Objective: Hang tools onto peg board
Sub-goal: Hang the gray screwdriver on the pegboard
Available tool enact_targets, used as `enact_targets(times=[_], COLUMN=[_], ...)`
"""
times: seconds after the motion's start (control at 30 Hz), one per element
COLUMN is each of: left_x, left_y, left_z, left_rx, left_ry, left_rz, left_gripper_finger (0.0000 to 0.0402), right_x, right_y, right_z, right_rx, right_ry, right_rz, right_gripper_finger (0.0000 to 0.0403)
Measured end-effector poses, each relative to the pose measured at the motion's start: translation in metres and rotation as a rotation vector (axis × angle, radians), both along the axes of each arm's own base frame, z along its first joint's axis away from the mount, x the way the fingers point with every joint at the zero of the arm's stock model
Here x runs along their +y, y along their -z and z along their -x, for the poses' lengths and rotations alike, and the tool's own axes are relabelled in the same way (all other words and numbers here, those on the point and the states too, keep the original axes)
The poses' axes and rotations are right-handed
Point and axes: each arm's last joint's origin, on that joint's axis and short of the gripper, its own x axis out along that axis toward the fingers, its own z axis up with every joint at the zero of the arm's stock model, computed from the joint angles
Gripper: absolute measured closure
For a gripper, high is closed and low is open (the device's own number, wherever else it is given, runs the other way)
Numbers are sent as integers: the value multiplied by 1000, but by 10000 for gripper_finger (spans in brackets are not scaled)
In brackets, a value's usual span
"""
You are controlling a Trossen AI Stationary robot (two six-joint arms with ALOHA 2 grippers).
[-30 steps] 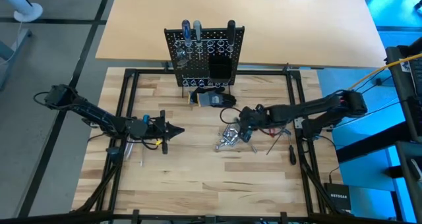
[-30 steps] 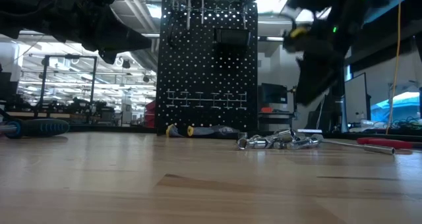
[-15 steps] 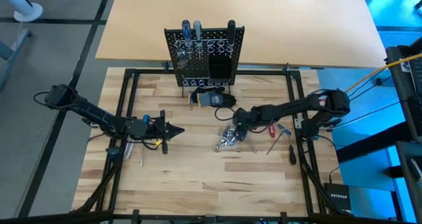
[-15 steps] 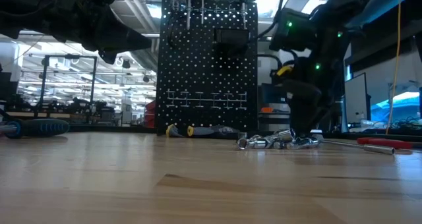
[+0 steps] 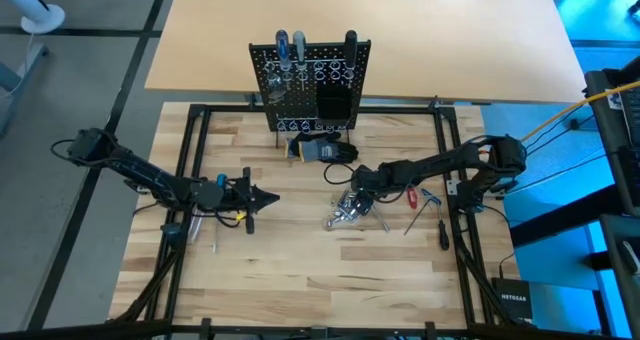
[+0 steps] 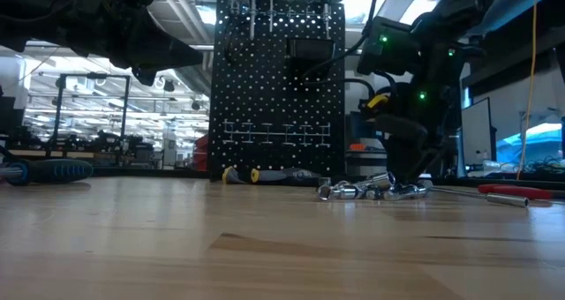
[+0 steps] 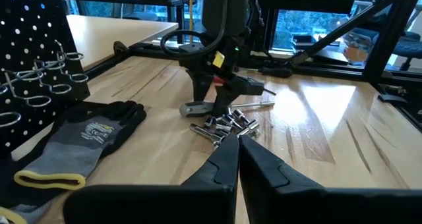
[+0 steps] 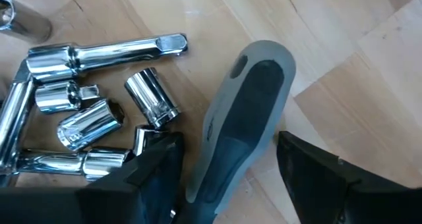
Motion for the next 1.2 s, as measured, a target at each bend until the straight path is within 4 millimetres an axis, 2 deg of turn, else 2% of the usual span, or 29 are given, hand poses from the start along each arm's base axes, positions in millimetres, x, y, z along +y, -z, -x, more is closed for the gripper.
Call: enact_targets(times=[0.37,0.67,0.87,0.97,1.2], left_x=[0,0,0,0,0], left_y=[0,0,0,0,0], left_z=[0,0,0,0,0], left_rx=[0,0,0,0,-1], left_ry=[0,0,0,0,-1], left_rz=[0,0,0,1,7], left_gripper_finger=[399,399,399,399,399], right_x=[0,0,0,-1,-1], right_y=[0,0,-3,-11,-49], right_z=[-1,-1,-2,-4,-11], right_rx=[-5,1,8,-6,-132], right_ry=[-23,-31,-50,-61,-82], right_rz=[5,36,51,67,88], right_gripper_finger=[254,292,298,298,299])
